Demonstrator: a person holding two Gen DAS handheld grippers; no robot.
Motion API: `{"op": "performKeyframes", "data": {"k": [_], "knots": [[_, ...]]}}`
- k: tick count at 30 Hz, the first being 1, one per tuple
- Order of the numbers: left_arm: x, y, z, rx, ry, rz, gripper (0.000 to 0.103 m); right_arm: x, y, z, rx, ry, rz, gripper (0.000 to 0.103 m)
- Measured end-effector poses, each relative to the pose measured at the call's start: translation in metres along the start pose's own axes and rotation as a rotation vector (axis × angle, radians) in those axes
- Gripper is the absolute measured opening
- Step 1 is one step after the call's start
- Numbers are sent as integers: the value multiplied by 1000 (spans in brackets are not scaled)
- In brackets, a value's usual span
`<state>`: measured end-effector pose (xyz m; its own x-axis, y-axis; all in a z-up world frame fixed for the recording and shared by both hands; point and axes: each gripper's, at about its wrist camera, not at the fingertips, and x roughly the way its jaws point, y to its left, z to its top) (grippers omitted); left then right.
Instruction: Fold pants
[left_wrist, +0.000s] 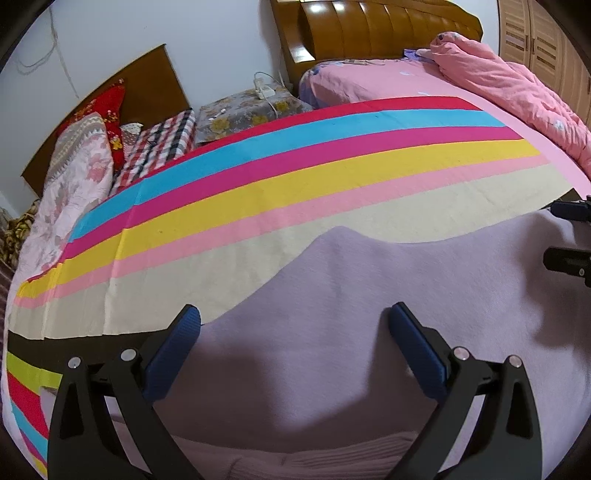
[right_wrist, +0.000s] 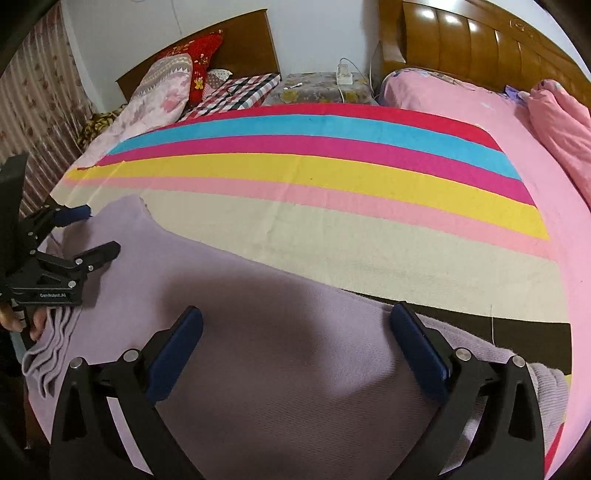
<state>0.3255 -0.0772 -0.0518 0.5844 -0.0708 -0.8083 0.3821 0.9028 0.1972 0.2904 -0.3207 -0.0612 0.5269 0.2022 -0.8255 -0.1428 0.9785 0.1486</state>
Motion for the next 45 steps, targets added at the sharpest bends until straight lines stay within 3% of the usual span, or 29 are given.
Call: {"op": "performKeyframes", "data": {"k": [4, 6, 10, 14, 17, 21, 23, 26, 28, 34, 37, 39, 42, 45], "knots": [[-23, -1, -4, 17, -87, 45, 101, 2, 11, 2, -40, 21, -79, 97], [-60, 1, -16, -11, -136, 16, 101, -19, 23, -2, 1, -11, -187, 98], [-124, -3, -68, -10, -189, -20, 101, -77, 66, -30, 6, -145, 7, 98], [-142, 7, -126, -66, -177, -1, 101, -91, 107, -63, -58, -142, 3, 98], [-153, 34, -161, -174, -188, 31, 101, -95, 144, -78, -136, -151, 19, 98], [-153, 73, -184, -308, -161, 111, 101, -91, 184, -73, -204, -154, 80, 98], [-149, 83, -189, -315, -140, 141, 101, -83, 199, -69, -220, -142, 89, 98], [-132, 83, -196, -282, -72, 129, 101, -57, 214, -63, -236, -85, 46, 98], [-127, 79, -203, -270, -75, 135, 101, -35, 221, -69, -286, -27, -61, 98], [-126, 82, -211, -283, -92, 101, 102, -37, 204, -83, -281, -2, -22, 98], [-124, 81, -214, -283, -104, 108, 102, -40, 210, -84, -296, -2, -62, 98], [-125, 79, -214, -284, -107, 107, 102, -53, 222, -81, -317, -54, -114, 98], [-124, 82, -215, -284, -105, 105, 102, -75, 240, -80, -341, -130, -23, 98], [-124, 81, -215, -285, -107, 106, 102, -65, 254, -89, -392, -107, -29, 98]]}}
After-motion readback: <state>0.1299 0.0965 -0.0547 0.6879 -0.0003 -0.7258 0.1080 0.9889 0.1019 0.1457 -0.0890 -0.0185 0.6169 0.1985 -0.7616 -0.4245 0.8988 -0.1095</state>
